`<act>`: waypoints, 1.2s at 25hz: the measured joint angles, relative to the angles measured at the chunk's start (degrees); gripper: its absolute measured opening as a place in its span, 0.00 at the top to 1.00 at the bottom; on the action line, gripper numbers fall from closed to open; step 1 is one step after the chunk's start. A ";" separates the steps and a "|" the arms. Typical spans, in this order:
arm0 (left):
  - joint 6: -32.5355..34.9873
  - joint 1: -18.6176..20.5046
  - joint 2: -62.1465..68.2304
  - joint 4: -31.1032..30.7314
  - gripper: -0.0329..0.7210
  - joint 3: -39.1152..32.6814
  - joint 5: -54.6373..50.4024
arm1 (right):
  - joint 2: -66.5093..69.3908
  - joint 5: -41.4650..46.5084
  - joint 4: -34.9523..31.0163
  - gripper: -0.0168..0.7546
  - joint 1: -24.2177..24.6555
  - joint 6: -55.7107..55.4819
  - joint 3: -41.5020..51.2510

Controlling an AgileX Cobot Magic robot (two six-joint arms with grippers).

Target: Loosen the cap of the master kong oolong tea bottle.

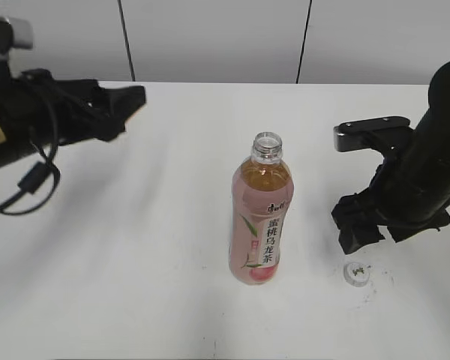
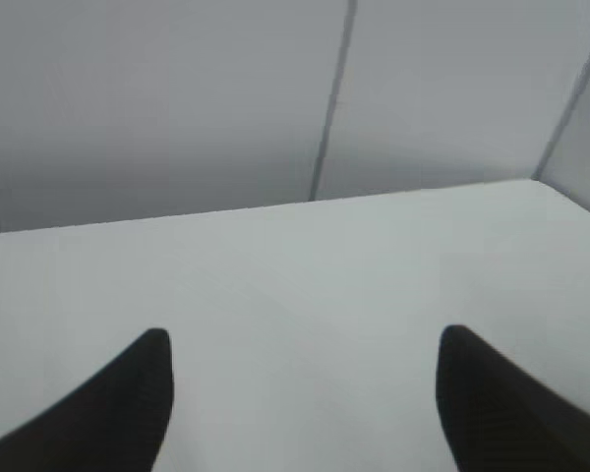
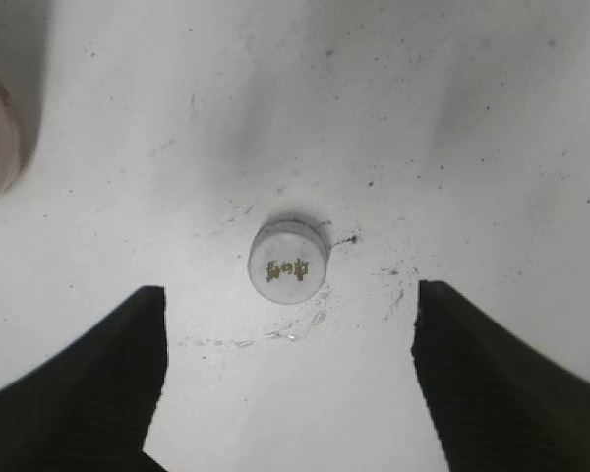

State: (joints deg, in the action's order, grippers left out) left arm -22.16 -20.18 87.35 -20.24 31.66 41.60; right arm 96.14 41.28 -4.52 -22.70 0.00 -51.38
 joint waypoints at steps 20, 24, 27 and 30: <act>4.28 12.06 -45.80 15.54 0.33 4.56 -70.48 | -21.46 16.28 0.57 0.22 0.00 0.00 0.06; 9.63 11.95 -54.08 19.05 0.33 4.58 -84.66 | -29.52 22.61 1.30 0.22 0.00 0.00 0.06; 10.92 11.95 -60.02 18.71 0.33 4.58 -94.18 | -35.31 26.90 2.31 0.22 0.00 0.00 0.12; 14.16 11.95 -65.22 18.71 0.33 4.50 -98.95 | -41.92 27.62 3.94 0.23 0.00 0.00 1.97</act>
State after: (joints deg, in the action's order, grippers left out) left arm -8.00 -8.23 22.13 -1.53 36.16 -57.35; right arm 54.22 68.90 -0.59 -22.70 0.00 -49.41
